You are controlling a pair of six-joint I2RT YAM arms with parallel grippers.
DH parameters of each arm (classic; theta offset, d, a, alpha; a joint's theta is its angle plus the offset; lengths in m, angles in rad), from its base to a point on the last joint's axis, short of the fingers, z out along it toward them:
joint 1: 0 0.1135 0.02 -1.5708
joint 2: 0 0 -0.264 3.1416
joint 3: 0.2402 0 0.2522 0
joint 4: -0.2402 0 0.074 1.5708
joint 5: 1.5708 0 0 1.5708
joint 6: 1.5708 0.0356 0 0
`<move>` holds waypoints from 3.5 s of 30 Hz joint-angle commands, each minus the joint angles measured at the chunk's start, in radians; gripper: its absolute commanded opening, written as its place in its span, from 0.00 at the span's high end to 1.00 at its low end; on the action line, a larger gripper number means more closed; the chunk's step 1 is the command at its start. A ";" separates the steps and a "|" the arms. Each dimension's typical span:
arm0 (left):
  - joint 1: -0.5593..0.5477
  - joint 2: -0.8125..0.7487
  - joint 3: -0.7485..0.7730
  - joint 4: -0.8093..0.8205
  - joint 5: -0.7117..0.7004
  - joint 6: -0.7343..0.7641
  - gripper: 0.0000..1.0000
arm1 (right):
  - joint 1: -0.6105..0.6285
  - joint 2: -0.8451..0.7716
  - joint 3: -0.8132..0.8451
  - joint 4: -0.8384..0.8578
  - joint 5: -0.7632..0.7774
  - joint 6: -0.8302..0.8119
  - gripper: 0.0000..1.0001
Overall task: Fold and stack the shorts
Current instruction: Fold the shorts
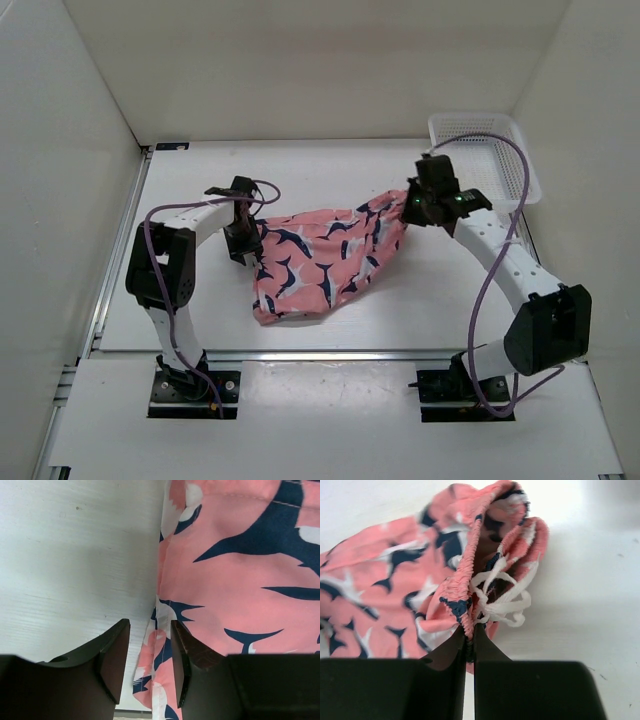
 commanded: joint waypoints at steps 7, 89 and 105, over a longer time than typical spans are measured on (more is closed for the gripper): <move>-0.003 0.089 0.027 0.037 0.053 0.001 0.55 | 0.451 0.205 0.403 -0.117 0.263 -0.101 1.00; -0.113 0.244 0.889 -0.303 -0.064 0.043 0.00 | 0.337 0.410 0.463 -0.092 0.158 -0.020 0.00; -0.104 -0.718 0.151 -0.151 -0.178 -0.097 0.00 | 0.076 -0.236 -0.058 -0.224 0.399 0.043 0.02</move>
